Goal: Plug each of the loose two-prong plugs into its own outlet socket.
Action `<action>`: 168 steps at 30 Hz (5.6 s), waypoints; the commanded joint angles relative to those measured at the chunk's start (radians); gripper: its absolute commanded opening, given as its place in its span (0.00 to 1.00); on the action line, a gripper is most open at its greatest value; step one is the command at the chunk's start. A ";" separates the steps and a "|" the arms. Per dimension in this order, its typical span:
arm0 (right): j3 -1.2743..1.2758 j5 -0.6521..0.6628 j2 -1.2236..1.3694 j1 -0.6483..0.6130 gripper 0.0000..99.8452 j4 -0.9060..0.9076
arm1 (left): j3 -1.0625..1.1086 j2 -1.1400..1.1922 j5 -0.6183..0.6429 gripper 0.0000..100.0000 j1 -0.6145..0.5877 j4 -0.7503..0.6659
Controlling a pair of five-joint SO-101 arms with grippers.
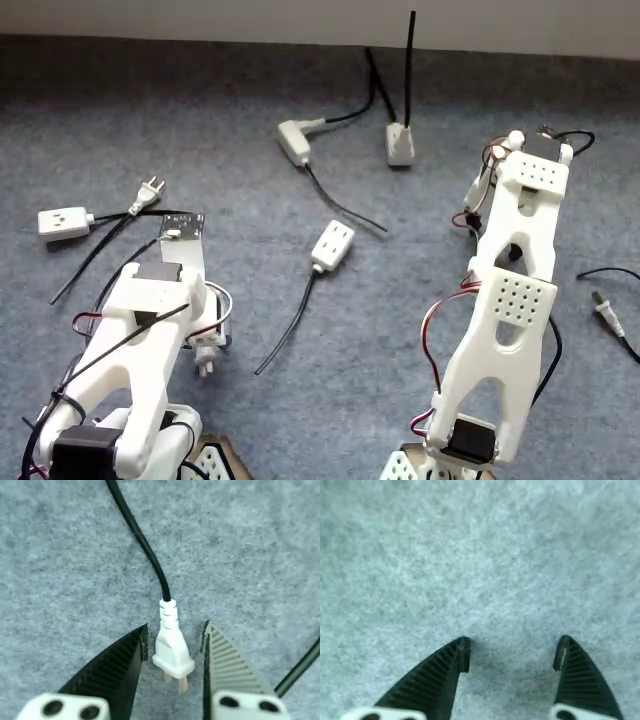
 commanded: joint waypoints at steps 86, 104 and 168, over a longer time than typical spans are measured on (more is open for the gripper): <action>-0.004 -0.014 0.013 0.015 0.27 0.013 | -0.374 -0.220 0.744 0.01 0.395 -0.793; -0.004 -0.014 0.007 -0.010 0.27 0.019 | 0.193 -0.986 1.069 0.01 0.380 -0.827; 1.544 0.542 -1.998 -0.760 0.01 -0.507 | 0.476 -1.043 1.063 0.01 0.588 -1.284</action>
